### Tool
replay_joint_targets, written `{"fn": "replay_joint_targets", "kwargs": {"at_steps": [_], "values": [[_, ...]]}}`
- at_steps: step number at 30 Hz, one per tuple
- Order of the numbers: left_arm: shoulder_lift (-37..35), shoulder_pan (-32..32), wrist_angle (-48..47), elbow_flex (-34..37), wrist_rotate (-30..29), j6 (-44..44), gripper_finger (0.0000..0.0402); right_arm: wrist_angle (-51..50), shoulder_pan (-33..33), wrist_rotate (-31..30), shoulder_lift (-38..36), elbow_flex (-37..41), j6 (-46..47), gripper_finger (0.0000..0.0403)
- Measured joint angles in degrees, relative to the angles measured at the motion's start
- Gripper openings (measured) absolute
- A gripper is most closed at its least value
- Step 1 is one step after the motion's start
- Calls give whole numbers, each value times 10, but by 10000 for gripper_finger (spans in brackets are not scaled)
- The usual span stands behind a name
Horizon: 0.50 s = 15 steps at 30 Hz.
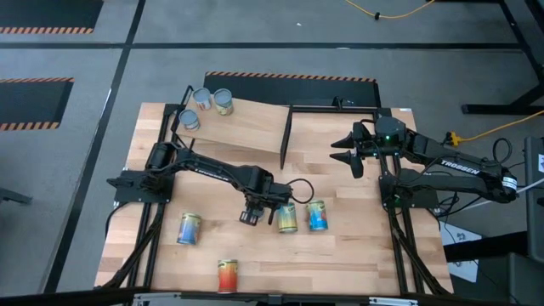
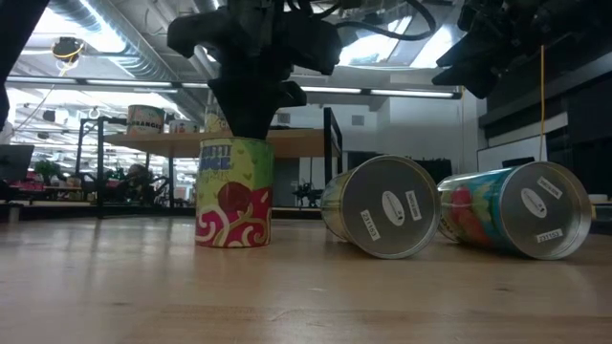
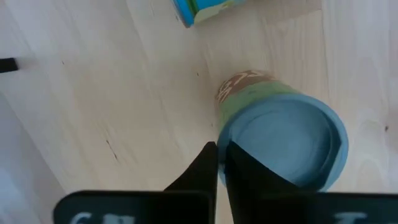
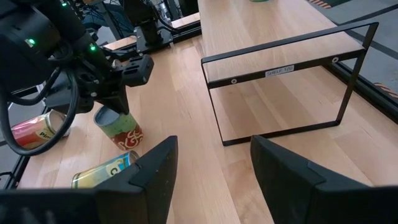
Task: Pick and place cans onto a shelf
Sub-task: Put the canned spaghetti on the shelf aligned with the other canned chicken
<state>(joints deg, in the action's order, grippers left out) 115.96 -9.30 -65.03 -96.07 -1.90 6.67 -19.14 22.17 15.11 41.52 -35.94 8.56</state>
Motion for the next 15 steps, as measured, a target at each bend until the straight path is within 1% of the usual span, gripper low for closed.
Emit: {"fn": "replay_joint_targets", "kwargs": {"at_steps": [3,6,10,15], "values": [[-5,1,-9,2,1,16,18,0,0,0,0,0,0,207],[-19,7,-23,4,2,28,15,0,0,0,0,0,0,207],[-58,30,-37,0,1,28,7,0,0,0,0,0,0,207],[-116,71,-60,0,-2,27,13,0,0,0,0,0,0,207]]}}
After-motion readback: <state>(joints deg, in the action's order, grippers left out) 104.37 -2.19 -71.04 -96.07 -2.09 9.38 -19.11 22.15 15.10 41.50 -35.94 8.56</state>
